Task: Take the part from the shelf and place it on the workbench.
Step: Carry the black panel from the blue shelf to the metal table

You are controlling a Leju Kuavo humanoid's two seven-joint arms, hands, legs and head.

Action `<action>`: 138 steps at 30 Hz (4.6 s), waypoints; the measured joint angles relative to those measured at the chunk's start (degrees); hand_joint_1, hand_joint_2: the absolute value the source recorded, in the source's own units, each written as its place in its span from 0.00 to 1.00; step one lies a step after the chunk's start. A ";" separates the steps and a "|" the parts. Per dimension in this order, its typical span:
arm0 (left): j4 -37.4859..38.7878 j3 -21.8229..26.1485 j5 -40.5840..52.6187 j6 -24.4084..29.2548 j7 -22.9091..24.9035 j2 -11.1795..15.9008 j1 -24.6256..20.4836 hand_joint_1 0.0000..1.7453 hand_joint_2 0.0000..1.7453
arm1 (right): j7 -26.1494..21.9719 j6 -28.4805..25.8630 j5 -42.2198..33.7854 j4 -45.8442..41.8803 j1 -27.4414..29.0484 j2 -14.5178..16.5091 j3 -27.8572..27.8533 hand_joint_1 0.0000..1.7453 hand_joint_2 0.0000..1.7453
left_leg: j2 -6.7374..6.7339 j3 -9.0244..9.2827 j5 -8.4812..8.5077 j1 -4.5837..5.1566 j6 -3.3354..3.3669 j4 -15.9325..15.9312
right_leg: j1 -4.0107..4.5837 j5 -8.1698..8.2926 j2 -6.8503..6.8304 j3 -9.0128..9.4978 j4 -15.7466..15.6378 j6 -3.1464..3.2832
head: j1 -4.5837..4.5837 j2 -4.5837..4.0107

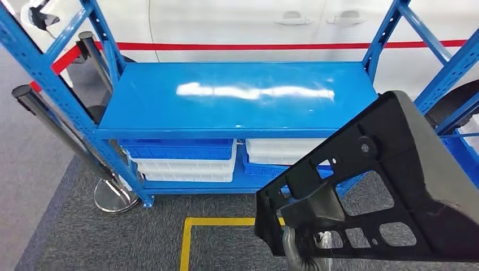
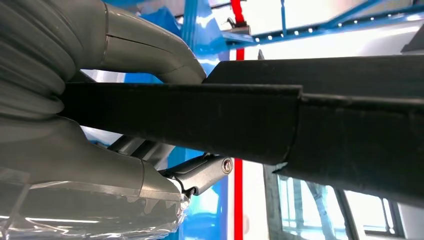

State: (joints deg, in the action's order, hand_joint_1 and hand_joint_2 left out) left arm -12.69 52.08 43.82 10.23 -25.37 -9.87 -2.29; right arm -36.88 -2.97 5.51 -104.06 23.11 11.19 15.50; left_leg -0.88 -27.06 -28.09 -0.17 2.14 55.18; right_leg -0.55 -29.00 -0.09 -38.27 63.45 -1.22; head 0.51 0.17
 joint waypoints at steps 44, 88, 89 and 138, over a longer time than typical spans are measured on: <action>-0.12 0.55 1.84 -0.85 0.30 -0.22 0.01 0.00 0.00 | 0.77 0.50 -1.66 -0.05 0.95 -0.13 -0.05 1.00 1.00 | -6.55 -0.71 -0.79 0.19 -2.29 1.62 | -0.17 1.37 -2.76 6.84 -5.28 1.00 | 0.17 -0.02; -0.14 2.51 3.61 -0.75 0.32 1.77 -0.06 0.00 0.00 | -0.30 1.44 3.17 -1.40 3.15 3.28 -5.31 1.00 1.00 | 5.56 -2.87 -0.87 -1.03 -2.95 3.54 | 0.05 2.28 7.15 4.92 -4.36 2.19 | -0.13 -0.02; -0.14 2.55 3.62 -0.70 0.33 1.85 -0.20 0.00 0.00 | -0.33 1.49 3.28 -1.49 3.26 3.39 -5.57 1.00 1.00 | 5.16 -2.86 -0.81 -0.88 -2.71 3.32 | -0.01 2.48 7.85 4.57 -4.35 1.72 | -0.15 -0.02; -0.16 4.93 8.37 -1.15 4.98 2.73 -1.33 0.00 0.00 | -0.78 0.47 12.35 -3.30 8.88 9.03 -17.30 1.00 1.00 | -4.34 -1.99 -2.89 -0.52 -3.39 4.69 | 0.32 1.70 -1.87 5.76 -5.60 2.73 | 0.16 -0.01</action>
State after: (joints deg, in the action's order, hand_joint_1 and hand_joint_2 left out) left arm -12.85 57.01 52.20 9.09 -20.39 -7.14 -3.62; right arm -37.66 -2.49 17.86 -107.36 31.99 20.21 -1.80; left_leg -5.22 -29.05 -30.98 -0.70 -1.25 59.87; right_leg -0.24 -27.30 -1.96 -32.50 57.86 1.51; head 0.67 0.16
